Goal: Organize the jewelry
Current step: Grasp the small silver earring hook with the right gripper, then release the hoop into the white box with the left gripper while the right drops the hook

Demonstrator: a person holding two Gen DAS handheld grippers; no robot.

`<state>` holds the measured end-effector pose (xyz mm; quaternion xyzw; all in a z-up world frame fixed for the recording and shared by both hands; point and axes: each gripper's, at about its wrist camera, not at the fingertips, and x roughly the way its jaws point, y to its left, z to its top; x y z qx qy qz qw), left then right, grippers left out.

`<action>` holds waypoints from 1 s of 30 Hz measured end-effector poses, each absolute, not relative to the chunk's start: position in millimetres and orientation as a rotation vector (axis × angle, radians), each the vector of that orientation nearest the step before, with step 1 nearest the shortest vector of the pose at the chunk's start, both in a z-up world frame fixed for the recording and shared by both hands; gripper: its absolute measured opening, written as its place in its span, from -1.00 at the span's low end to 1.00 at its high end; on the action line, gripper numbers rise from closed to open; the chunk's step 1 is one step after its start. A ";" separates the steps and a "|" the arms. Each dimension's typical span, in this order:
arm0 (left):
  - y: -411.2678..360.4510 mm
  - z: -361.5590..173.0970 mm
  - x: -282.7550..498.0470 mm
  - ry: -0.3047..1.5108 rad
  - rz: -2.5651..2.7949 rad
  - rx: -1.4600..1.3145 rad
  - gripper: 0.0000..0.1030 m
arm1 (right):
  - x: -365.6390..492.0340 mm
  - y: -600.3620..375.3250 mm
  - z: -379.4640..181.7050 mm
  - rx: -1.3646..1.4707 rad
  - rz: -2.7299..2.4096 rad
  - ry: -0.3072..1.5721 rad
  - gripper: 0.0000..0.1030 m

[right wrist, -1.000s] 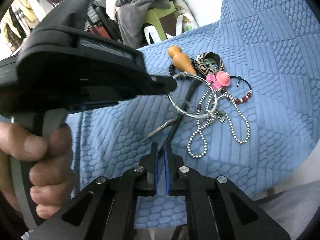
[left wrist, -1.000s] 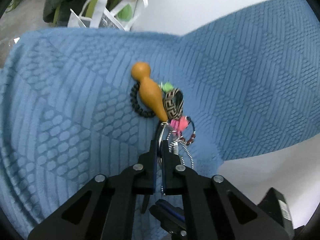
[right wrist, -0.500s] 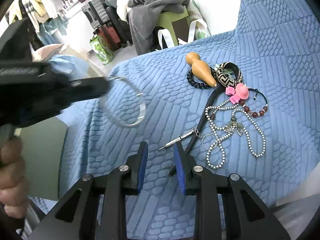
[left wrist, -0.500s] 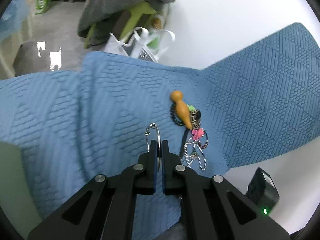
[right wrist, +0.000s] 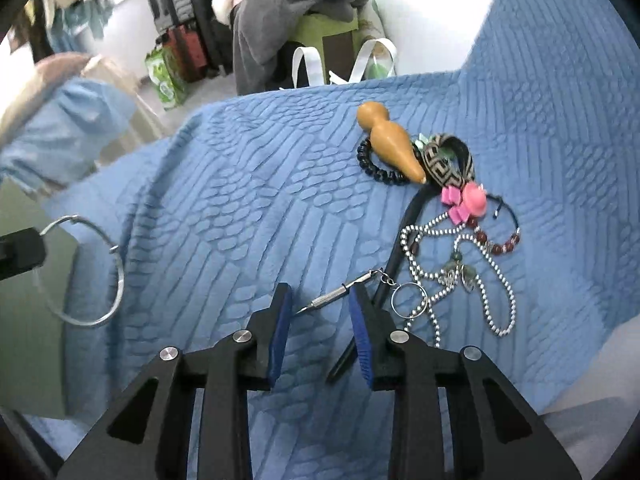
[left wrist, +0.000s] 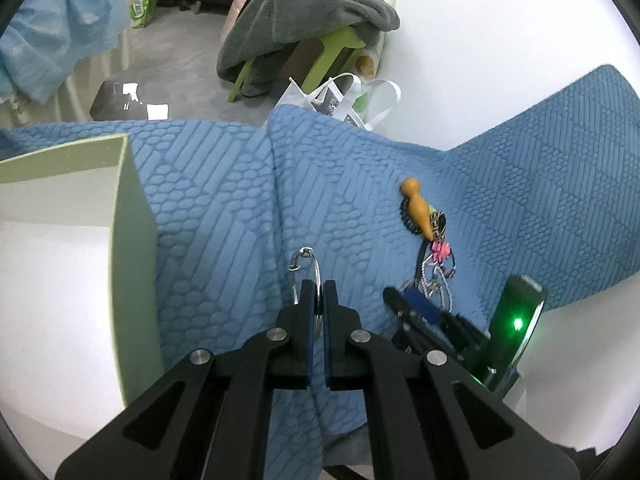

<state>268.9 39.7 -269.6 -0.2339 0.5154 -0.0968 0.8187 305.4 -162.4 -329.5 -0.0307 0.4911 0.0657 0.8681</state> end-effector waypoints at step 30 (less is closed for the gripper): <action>29.9 -255.1 230.7 1.134 -0.123 -0.436 -0.95 | 248.9 -163.6 -284.6 -0.059 0.333 1.132 -0.95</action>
